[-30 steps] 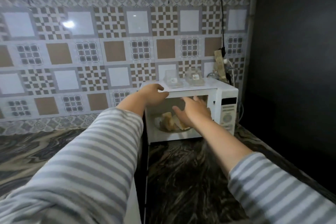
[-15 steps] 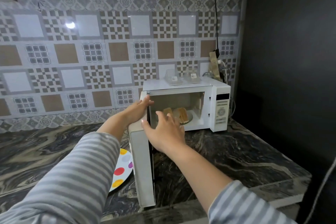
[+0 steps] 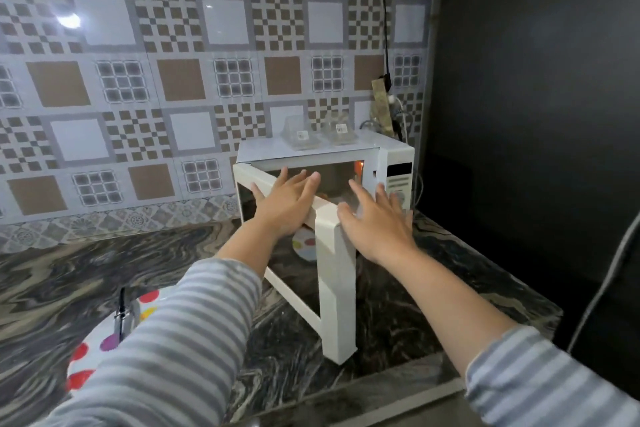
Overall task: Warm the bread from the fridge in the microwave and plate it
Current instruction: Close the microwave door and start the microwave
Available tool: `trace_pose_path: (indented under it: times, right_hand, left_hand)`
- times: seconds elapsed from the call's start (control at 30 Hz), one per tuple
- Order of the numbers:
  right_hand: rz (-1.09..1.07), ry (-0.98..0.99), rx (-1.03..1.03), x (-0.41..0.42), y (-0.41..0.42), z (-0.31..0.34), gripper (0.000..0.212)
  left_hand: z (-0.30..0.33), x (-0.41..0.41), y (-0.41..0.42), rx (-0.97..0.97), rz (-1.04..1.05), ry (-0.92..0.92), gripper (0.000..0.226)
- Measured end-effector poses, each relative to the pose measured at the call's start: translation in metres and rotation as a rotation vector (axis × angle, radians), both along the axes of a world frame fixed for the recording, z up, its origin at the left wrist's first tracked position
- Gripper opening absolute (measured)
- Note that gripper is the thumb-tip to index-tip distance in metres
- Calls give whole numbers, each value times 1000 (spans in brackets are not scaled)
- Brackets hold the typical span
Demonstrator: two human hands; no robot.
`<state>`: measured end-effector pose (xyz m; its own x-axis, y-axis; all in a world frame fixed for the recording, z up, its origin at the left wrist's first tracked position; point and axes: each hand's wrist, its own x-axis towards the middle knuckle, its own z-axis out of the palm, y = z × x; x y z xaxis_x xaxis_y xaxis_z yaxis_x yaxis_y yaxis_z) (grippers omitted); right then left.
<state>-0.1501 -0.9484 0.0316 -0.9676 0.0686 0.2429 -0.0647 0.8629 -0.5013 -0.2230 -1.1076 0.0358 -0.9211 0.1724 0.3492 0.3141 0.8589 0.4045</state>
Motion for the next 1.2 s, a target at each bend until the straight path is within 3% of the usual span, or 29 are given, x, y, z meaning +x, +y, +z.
trace_pose_path:
  times: [0.23, 0.7, 0.87, 1.2]
  right_hand:
    - [-42, -5, 35, -69, 53, 4, 60]
    - [91, 81, 267, -248, 138, 4, 60]
    - [170, 157, 339, -288, 147, 9, 63]
    - [279, 137, 337, -323, 150, 13, 76]
  left_hand:
    - [-4, -51, 62, -168, 108, 127, 63]
    - [3, -161, 118, -509, 287, 155, 103]
    - [8, -184, 124, -593, 340, 123, 99]
    - [18, -203, 122, -525, 348, 135, 87]
